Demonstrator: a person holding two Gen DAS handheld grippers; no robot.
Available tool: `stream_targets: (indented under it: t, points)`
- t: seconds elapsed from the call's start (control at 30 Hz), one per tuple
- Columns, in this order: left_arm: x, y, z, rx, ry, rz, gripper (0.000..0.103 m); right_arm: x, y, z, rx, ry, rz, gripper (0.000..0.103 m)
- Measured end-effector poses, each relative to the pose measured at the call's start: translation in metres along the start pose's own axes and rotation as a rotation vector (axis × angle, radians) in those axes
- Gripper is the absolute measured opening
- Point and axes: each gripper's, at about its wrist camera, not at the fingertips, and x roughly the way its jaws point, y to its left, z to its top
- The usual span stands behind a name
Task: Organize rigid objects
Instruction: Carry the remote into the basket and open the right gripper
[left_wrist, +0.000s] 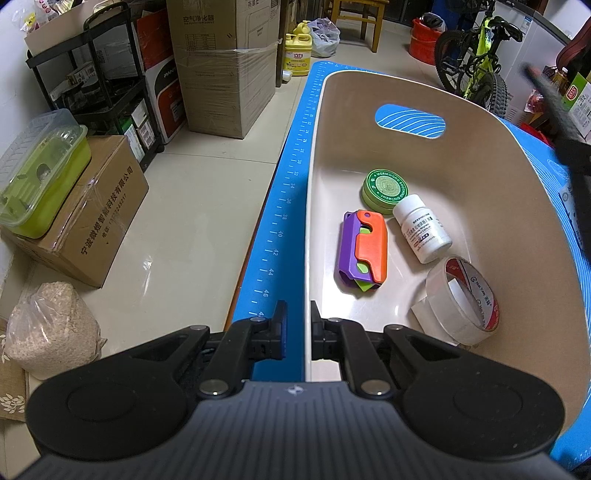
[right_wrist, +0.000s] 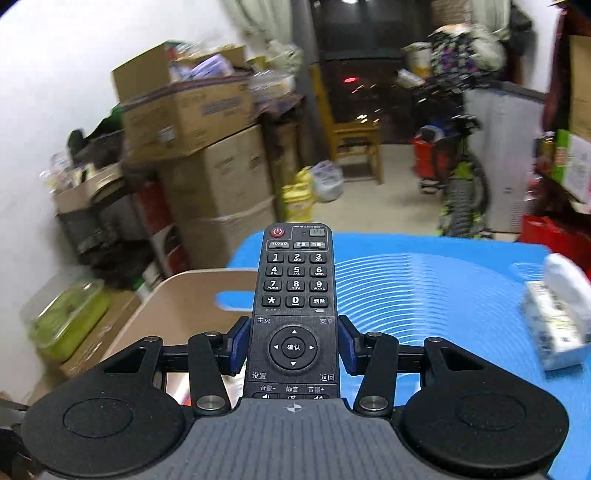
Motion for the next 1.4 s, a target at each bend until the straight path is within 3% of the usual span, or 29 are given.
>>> stream_targets:
  t: [0.13, 0.33, 0.43, 1.03, 1.17, 1.3, 1.4]
  points:
    - [0.0, 0.001, 0.0, 0.001, 0.0, 0.001, 0.013, 0.025, 0.023, -0.002, -0.041, 0.071, 0.024, 0.054]
    - [-0.001, 0.003, 0.0, 0.005, 0.001, 0.003, 0.013, 0.065, 0.042, -0.015, -0.081, 0.251, 0.03, 0.054]
    - [-0.001, 0.002, 0.0, 0.008, 0.005, 0.005, 0.013, 0.07, 0.053, -0.02, -0.172, 0.271, -0.002, 0.054]
    - [0.0, 0.001, 0.001, 0.007, 0.006, 0.007, 0.013, 0.085, 0.075, -0.038, -0.287, 0.41, 0.024, 0.055]
    - [0.0, 0.001, 0.001, 0.007, 0.008, 0.008, 0.013, 0.082, 0.069, -0.036, -0.258, 0.41, 0.04, 0.058]
    - [0.0, 0.001, 0.001, 0.008, 0.009, 0.008, 0.013, 0.062, 0.057, -0.026, -0.206, 0.328, 0.079, 0.062]
    - [0.0, 0.001, 0.001, 0.009, 0.009, 0.009, 0.013, 0.042, 0.045, -0.015, -0.186, 0.255, 0.076, 0.073]
